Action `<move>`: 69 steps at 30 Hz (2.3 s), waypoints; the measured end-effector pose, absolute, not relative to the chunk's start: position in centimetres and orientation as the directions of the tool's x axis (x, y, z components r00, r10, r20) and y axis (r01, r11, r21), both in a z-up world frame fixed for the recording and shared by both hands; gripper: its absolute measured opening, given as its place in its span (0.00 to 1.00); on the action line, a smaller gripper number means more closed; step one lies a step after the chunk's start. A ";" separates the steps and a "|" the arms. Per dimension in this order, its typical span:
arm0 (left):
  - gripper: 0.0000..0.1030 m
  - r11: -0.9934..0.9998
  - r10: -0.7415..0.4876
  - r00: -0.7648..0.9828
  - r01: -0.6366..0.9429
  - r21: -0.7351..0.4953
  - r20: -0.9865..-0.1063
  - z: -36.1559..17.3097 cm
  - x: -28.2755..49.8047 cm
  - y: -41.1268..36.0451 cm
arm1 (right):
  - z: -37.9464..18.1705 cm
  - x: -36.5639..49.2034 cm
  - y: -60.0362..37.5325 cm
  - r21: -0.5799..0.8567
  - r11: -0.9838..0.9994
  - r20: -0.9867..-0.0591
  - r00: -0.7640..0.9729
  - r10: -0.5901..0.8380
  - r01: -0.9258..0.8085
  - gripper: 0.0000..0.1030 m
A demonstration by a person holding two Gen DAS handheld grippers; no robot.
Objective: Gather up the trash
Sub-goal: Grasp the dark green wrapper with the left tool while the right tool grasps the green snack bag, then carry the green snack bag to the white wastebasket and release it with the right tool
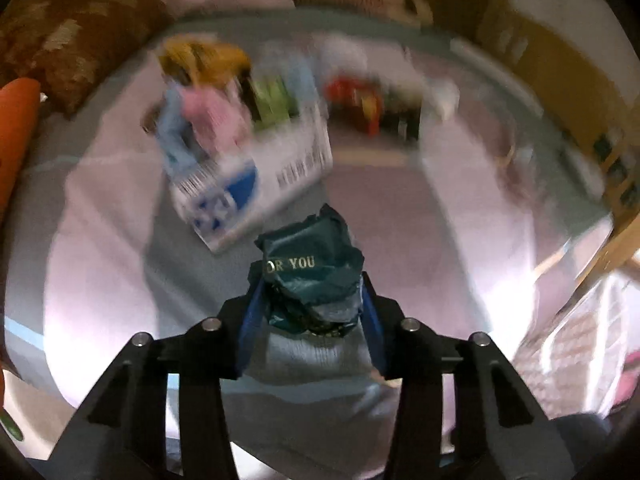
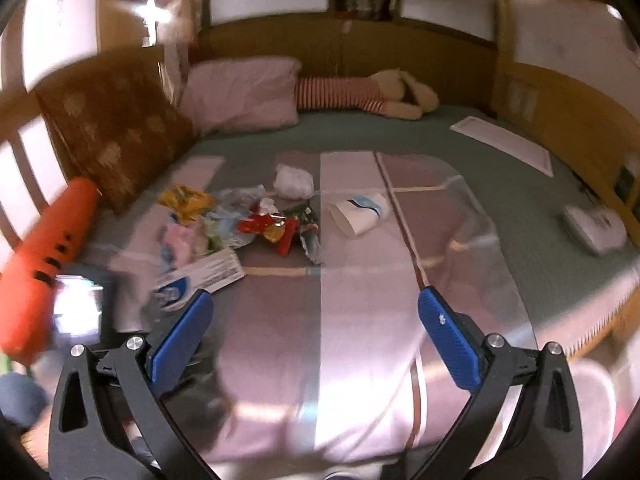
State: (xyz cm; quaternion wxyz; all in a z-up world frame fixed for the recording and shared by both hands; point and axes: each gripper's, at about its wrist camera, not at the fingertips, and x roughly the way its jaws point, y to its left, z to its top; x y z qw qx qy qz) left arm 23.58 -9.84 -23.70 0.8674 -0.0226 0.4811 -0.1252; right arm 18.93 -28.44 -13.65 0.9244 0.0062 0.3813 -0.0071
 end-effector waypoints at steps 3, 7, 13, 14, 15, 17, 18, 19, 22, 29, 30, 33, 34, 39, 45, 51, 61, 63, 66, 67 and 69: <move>0.42 0.963 -0.269 0.615 0.196 -0.187 -0.741 -18.8 23.4 -7.7 | -17.3 25.8 -28.1 0.044 0.998 -0.780 0.624 0.055 -0.033 0.96; 0.42 0.956 -0.292 0.701 0.214 -0.199 -0.651 -12.9 24.6 -5.6 | -21.9 31.7 -27.5 -0.030 0.998 -0.826 0.563 0.010 -0.060 0.78; 0.43 0.974 -0.213 0.791 0.217 -0.064 -0.574 -9.7 27.5 -4.3 | -27.8 36.2 -29.0 0.015 1.000 -0.874 0.485 0.022 -0.020 0.04; 0.43 0.978 -0.197 0.795 0.198 -0.063 -0.573 -10.5 27.7 -3.8 | -27.3 36.0 -29.2 0.016 1.000 -0.867 0.498 0.025 -0.021 0.02; 0.43 0.981 -0.190 0.792 0.179 -0.077 -0.580 -11.4 27.5 -3.4 | -26.1 35.4 -29.4 0.005 1.000 -0.848 0.529 0.018 -0.026 0.02; 0.42 0.981 -0.193 0.749 0.150 -0.121 -0.634 -13.9 28.1 -2.7 | -22.4 33.6 -29.6 -0.004 1.000 -0.799 0.602 0.013 -0.028 0.02; 0.42 0.979 -0.203 0.731 0.158 -0.128 -0.652 -14.2 28.2 -2.4 | -20.7 32.4 -29.7 -0.003 1.000 -0.775 0.632 0.014 -0.026 0.02; 0.42 0.978 -0.208 0.725 0.166 -0.126 -0.656 -14.3 28.3 -2.8 | -19.4 31.5 -29.8 0.003 1.000 -0.763 0.646 0.018 -0.025 0.02; 0.42 0.976 -0.218 0.741 0.182 -0.123 -0.635 -13.3 27.2 -3.1 | -14.6 27.4 -29.9 0.085 0.996 -0.702 0.707 0.085 -0.035 0.02; 0.43 0.983 -0.182 0.742 0.157 -0.097 -0.645 -12.5 26.0 -2.4 | -11.7 20.1 -25.2 0.115 0.985 -0.622 0.764 0.175 -0.132 0.02; 0.43 0.985 -0.173 0.749 0.148 -0.092 -0.639 -12.3 25.5 -2.2 | -11.7 19.3 -24.2 0.101 0.985 -0.615 0.770 0.173 -0.141 0.02; 0.43 0.987 -0.158 0.766 0.135 -0.084 -0.623 -11.8 24.5 -2.1 | -11.6 18.7 -23.0 0.086 0.986 -0.608 0.776 0.167 -0.145 0.02; 0.43 0.988 -0.154 0.770 0.135 -0.079 -0.619 -11.7 24.3 -2.2 | -11.5 18.5 -22.8 0.087 0.985 -0.604 0.779 0.170 -0.149 0.02; 0.43 0.987 -0.152 0.765 0.147 -0.060 -0.626 -12.2 23.5 -2.7 | -12.0 18.0 -22.2 0.052 0.988 -0.603 0.784 0.145 -0.142 0.02; 0.43 0.987 -0.144 0.767 0.155 -0.037 -0.625 -12.8 23.5 -3.3 | -12.0 18.0 -22.0 0.044 0.989 -0.596 0.791 0.138 -0.139 0.02; 0.43 0.988 -0.139 0.755 0.150 -0.037 -0.641 -13.5 24.1 -3.5 | -12.7 18.6 -21.6 0.061 0.988 -0.609 0.779 0.151 -0.143 0.02; 0.43 0.986 -0.152 0.757 0.161 -0.044 -0.636 -13.6 24.1 -4.1 | -12.4 18.2 -22.3 0.059 0.990 -0.607 0.783 0.140 -0.131 0.02; 0.43 0.983 -0.167 0.756 0.177 -0.048 -0.633 -13.6 23.9 -4.5 | -11.7 17.1 -23.4 0.068 0.992 -0.588 0.799 0.123 -0.102 0.02; 0.43 0.976 -0.191 0.754 0.211 -0.044 -0.628 -13.5 23.4 -5.4 | -10.6 14.0 -26.0 0.093 0.995 -0.559 0.825 0.086 -0.041 0.02; 0.43 0.974 -0.200 0.754 0.222 -0.043 -0.626 -13.5 23.3 -5.6 | -10.3 12.4 -27.2 0.086 0.996 -0.549 0.834 0.052 -0.005 0.02; 0.43 0.971 -0.210 0.752 0.235 -0.044 -0.625 -13.5 23.0 -5.9 | -10.0 9.7 -29.6 0.049 0.997 -0.549 0.836 -0.024 0.061 0.02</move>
